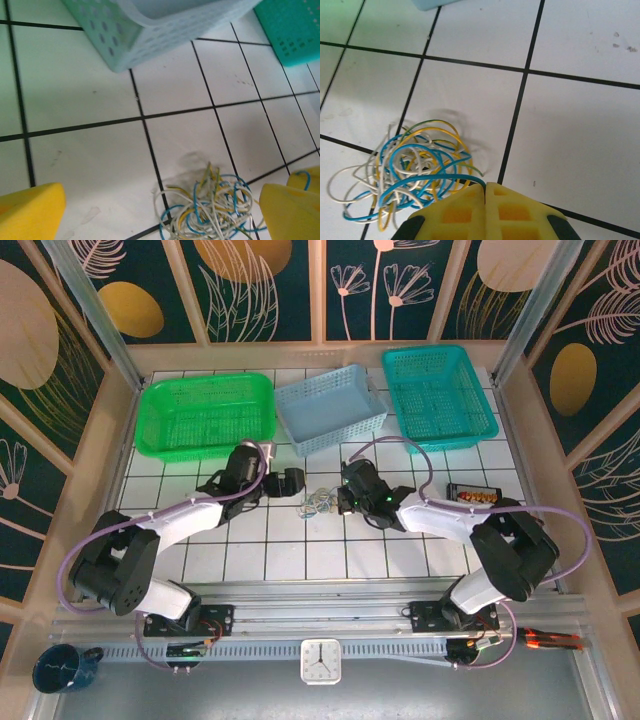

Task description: Untangle the cables

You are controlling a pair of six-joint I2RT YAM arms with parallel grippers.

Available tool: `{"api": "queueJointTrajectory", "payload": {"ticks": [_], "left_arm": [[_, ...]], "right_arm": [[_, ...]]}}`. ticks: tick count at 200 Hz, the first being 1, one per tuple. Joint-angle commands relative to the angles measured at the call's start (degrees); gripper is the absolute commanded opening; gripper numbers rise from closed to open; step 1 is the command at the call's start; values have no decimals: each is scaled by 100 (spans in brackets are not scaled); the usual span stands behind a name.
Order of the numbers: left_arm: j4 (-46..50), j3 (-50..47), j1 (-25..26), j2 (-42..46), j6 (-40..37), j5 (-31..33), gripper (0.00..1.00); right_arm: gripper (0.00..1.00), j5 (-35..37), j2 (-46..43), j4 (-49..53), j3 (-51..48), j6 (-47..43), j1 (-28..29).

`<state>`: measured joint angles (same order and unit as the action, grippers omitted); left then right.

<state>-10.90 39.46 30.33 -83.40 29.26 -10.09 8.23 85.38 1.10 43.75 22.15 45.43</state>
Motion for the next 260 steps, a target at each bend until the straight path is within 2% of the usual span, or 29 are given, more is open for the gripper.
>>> {"api": "queueJointTrajectory", "payload": {"ticks": [1,65,120,151,190,223,260], "left_arm": [[-329,-4,214,-119,-411,-116,99],[-1115,-353,838,-291,-1312,193,99],[-1674,-207,1026,-720,-1418,182,99],[-1878,-88,1055,-1123,-1372,229,99],[-1741,115,1063,-1640,-1276,148,85],[-1885,-39,1070,-1663,-1163,89,74],[-1907,-201,1070,-1592,-1137,122,69]], "right_arm": [[0,-359,-186,-199,-48,-128,-62],[0,-633,-454,-286,-51,-16,-80],[0,-700,-796,-339,-16,104,-96],[0,-991,-1073,-363,29,177,-96],[0,-1147,-1552,-357,111,263,-100],[0,-1231,-2000,-295,244,329,-92],[0,-1236,-2454,-323,394,393,-96]]}}
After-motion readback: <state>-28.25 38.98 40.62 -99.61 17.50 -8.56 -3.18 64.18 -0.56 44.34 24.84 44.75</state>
